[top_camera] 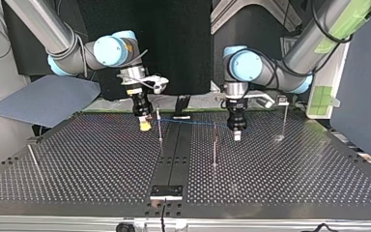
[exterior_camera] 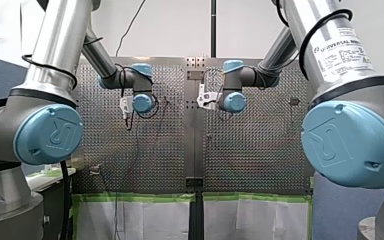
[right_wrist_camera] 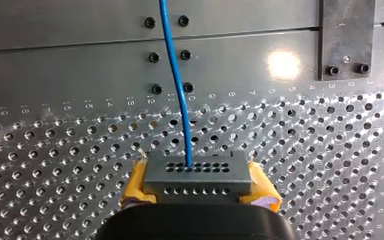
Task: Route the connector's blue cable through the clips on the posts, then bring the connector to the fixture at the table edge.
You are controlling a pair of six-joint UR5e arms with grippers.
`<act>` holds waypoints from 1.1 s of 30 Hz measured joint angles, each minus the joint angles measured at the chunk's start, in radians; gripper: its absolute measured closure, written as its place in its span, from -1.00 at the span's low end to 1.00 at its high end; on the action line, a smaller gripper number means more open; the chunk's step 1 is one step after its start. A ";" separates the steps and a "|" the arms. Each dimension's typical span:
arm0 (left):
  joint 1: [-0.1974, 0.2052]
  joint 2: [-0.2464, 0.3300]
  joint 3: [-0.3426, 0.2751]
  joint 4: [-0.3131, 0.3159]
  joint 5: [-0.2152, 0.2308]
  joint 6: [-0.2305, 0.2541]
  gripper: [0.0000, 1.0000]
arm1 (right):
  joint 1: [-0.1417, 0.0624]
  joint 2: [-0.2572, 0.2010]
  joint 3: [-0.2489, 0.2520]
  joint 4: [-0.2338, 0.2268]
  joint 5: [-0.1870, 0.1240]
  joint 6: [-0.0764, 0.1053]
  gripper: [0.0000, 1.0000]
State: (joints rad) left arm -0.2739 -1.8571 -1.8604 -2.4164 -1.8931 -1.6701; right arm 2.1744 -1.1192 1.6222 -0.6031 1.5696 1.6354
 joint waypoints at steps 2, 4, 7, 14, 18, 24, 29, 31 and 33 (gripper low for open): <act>0.006 0.000 0.006 0.000 0.008 -0.001 1.00 | -0.002 0.004 -0.005 0.000 0.000 0.000 1.00; 0.011 0.000 0.012 -0.001 0.016 -0.005 1.00 | -0.005 0.008 -0.011 0.001 -0.001 0.000 1.00; 0.019 -0.001 0.021 -0.003 0.029 -0.014 1.00 | -0.011 0.017 -0.023 0.003 -0.002 0.000 1.00; 0.028 -0.033 0.050 -0.019 0.055 -0.032 1.00 | -0.025 0.054 -0.058 0.019 -0.011 -0.002 1.00; 0.036 -0.056 0.068 -0.016 0.068 -0.050 1.00 | -0.035 0.062 -0.077 0.026 -0.021 -0.003 1.00; 0.049 -0.086 0.103 -0.031 0.083 -0.063 1.00 | -0.049 0.065 -0.099 0.034 -0.037 -0.004 1.00; 0.062 -0.092 0.121 -0.033 0.089 -0.070 1.00 | -0.063 0.068 -0.110 0.032 -0.052 -0.004 1.00; 0.068 -0.093 0.129 -0.034 0.094 -0.073 1.00 | -0.067 0.073 -0.117 0.033 -0.059 -0.005 1.00; 0.074 -0.093 0.135 -0.035 0.098 -0.075 1.00 | -0.070 0.084 -0.129 0.037 -0.068 -0.005 1.00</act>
State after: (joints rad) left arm -0.2002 -1.9498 -1.7259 -2.4517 -1.7952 -1.7448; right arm 2.1042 -1.0353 1.4930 -0.5666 1.5015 1.6309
